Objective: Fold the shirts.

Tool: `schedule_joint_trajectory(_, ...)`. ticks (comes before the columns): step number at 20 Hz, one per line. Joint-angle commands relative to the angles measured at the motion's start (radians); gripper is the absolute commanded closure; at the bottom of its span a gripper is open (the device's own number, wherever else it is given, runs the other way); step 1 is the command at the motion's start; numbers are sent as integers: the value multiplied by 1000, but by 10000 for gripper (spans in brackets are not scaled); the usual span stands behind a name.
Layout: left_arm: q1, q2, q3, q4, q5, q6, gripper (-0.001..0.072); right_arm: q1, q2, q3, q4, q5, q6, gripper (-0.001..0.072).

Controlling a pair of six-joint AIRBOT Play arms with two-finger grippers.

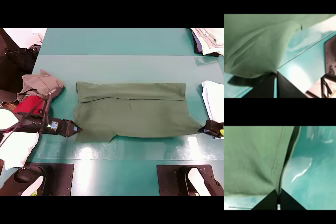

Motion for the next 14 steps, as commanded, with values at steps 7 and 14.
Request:
schedule_joint_trajectory(7, 69, -165, 95, 165, 336, -1, 679, 265, -358, 379, -6, -154, 68, 696)
schedule_joint_trajectory(14, 69, -547, 322, 166, 504, 47, 679, 309, -633, 631, -2, -197, 101, 696)
